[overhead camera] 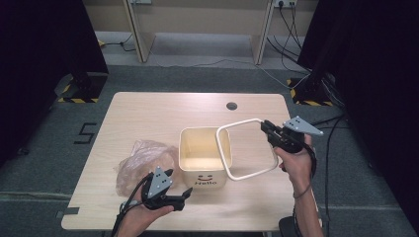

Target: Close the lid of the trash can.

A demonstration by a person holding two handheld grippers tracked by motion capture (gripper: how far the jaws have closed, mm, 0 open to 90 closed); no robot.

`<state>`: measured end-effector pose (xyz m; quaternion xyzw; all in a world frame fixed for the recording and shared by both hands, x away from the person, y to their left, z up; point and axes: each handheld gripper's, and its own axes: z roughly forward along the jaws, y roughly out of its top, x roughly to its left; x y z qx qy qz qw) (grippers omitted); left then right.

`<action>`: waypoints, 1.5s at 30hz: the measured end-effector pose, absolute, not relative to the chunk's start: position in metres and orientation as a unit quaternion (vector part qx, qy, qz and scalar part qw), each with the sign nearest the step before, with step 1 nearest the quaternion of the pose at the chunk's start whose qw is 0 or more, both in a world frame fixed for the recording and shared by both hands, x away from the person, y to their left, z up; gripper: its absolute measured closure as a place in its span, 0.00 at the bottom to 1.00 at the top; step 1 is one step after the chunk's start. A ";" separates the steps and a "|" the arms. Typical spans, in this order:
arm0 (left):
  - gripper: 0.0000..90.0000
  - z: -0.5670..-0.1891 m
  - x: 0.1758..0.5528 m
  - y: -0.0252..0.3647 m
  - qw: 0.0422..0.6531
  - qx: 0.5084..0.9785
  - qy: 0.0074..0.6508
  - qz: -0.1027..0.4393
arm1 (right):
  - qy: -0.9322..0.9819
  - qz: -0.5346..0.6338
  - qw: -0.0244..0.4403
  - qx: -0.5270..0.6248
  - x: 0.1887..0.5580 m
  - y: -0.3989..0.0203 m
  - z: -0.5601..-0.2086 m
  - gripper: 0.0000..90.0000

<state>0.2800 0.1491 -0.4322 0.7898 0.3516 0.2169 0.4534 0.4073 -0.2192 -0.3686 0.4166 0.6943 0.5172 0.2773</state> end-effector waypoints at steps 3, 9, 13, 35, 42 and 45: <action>0.17 -0.434 0.281 0.148 0.448 0.793 0.350 0.218 | 0.703 0.517 0.272 0.405 0.411 -0.203 -0.362 0.90; 0.17 -0.433 0.281 0.151 0.450 0.787 0.356 0.224 | 0.719 0.513 0.255 0.394 0.421 -0.178 -0.361 0.90; 0.17 -0.433 0.282 0.150 0.455 0.782 0.362 0.225 | 0.722 0.512 0.246 0.395 0.425 -0.166 -0.362 0.90; 0.17 -0.430 0.279 0.136 0.462 0.775 0.357 0.241 | 0.745 0.492 0.213 0.397 0.438 -0.117 -0.363 0.90; 0.17 -0.427 0.281 0.135 0.463 0.765 0.367 0.254 | 0.751 0.484 0.208 0.399 0.438 -0.111 -0.367 0.90; 0.17 -0.425 0.282 0.133 0.463 0.764 0.367 0.259 | 0.752 0.481 0.204 0.402 0.440 -0.109 -0.370 0.90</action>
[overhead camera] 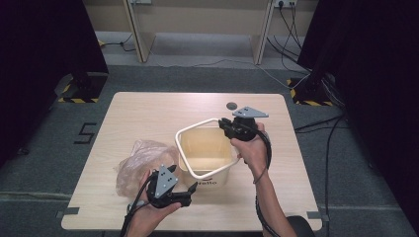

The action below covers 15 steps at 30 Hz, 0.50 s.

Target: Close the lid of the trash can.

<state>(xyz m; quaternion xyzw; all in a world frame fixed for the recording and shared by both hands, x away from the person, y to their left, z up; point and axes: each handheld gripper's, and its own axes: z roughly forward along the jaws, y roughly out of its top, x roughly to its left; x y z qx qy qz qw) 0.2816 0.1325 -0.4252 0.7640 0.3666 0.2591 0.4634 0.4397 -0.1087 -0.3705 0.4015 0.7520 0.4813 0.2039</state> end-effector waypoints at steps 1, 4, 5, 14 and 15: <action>0.17 -0.425 0.282 0.131 0.463 0.764 0.366 0.260 | 0.753 0.481 0.202 0.402 0.440 -0.108 -0.372 0.90; 0.17 -0.423 0.282 0.128 0.465 0.762 0.364 0.266 | 0.756 0.478 0.199 0.402 0.441 -0.106 -0.375 0.90; 0.17 -0.422 0.282 0.127 0.465 0.762 0.363 0.267 | 0.756 0.477 0.198 0.402 0.440 -0.105 -0.376 0.90; 0.16 -0.421 0.279 0.123 0.466 0.764 0.359 0.264 | 0.757 0.473 0.197 0.405 0.443 -0.105 -0.378 0.90; 0.16 -0.421 0.279 0.123 0.467 0.763 0.360 0.264 | 0.757 0.473 0.197 0.405 0.443 -0.105 -0.379 0.90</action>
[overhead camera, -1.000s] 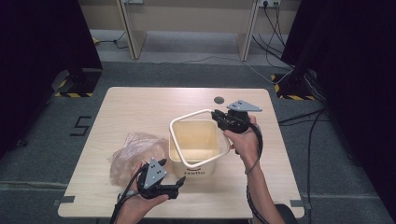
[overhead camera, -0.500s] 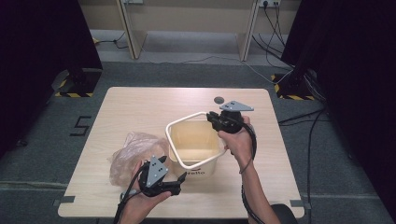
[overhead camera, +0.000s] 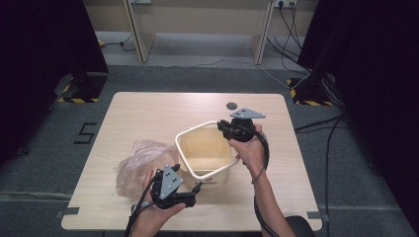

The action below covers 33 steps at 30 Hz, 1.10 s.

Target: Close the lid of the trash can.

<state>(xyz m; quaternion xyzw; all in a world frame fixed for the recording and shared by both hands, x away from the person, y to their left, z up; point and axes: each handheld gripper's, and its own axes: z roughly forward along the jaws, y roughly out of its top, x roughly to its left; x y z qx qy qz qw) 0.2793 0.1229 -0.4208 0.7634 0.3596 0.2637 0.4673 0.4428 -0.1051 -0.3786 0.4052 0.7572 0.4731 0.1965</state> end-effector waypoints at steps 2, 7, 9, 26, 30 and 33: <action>0.16 -0.420 0.278 0.123 0.469 0.764 0.358 0.262 | 0.757 0.473 0.197 0.406 0.443 -0.105 -0.379 0.90; 0.17 -0.419 0.278 0.121 0.472 0.760 0.359 0.266 | 0.756 0.470 0.200 0.409 0.443 -0.103 -0.380 0.90; 0.17 -0.418 0.278 0.121 0.479 0.753 0.362 0.270 | 0.759 0.468 0.201 0.407 0.442 -0.101 -0.381 0.90; 0.16 -0.414 0.284 0.133 0.481 0.740 0.377 0.281 | 0.754 0.460 0.205 0.421 0.438 -0.111 -0.385 0.89; 0.17 -0.414 0.287 0.138 0.479 0.736 0.385 0.283 | 0.754 0.456 0.210 0.423 0.436 -0.112 -0.386 0.87; 0.16 -0.413 0.288 0.141 0.481 0.735 0.389 0.279 | 0.757 0.454 0.213 0.420 0.434 -0.111 -0.386 0.87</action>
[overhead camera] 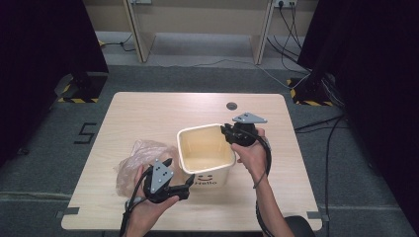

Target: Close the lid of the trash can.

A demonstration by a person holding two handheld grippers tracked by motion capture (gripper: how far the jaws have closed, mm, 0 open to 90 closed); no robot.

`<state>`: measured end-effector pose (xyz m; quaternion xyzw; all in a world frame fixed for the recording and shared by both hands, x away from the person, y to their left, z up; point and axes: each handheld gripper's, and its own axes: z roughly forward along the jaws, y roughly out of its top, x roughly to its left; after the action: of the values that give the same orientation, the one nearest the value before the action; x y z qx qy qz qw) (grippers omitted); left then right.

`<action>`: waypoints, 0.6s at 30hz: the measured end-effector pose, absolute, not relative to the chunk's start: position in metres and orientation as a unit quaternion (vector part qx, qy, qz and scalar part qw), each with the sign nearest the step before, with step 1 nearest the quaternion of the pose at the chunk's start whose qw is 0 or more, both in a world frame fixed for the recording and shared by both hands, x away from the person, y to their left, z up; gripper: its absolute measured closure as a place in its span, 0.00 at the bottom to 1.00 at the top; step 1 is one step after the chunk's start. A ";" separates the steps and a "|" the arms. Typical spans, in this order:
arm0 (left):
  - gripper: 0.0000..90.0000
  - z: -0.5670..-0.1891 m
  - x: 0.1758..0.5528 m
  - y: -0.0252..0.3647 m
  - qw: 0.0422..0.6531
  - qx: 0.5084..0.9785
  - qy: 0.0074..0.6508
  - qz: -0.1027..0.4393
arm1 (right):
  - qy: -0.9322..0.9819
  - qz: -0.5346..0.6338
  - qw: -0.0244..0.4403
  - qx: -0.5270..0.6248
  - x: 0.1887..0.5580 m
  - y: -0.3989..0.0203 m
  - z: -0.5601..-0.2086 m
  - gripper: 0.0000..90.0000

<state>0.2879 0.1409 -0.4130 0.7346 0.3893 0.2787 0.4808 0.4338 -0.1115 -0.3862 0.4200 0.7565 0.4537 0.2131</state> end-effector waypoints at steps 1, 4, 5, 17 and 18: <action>0.16 -0.413 0.288 0.142 0.480 0.734 0.389 0.281 | 0.756 0.454 0.214 0.420 0.433 -0.112 -0.386 0.87; 0.16 -0.413 0.290 0.144 0.481 0.732 0.393 0.281 | 0.755 0.455 0.215 0.420 0.432 -0.114 -0.386 0.86; 0.16 -0.413 0.290 0.145 0.480 0.731 0.394 0.282 | 0.756 0.455 0.215 0.418 0.431 -0.115 -0.386 0.86; 0.17 -0.418 0.301 0.160 0.483 0.719 0.416 0.276 | 0.760 0.459 0.195 0.416 0.424 -0.129 -0.395 0.86; 0.17 -0.418 0.301 0.160 0.483 0.719 0.417 0.276 | 0.760 0.460 0.196 0.415 0.423 -0.129 -0.395 0.86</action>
<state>0.3007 0.1599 -0.4179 0.7194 0.4165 0.2758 0.4826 0.4232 -0.1291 -0.3948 0.4150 0.7604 0.4597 0.1956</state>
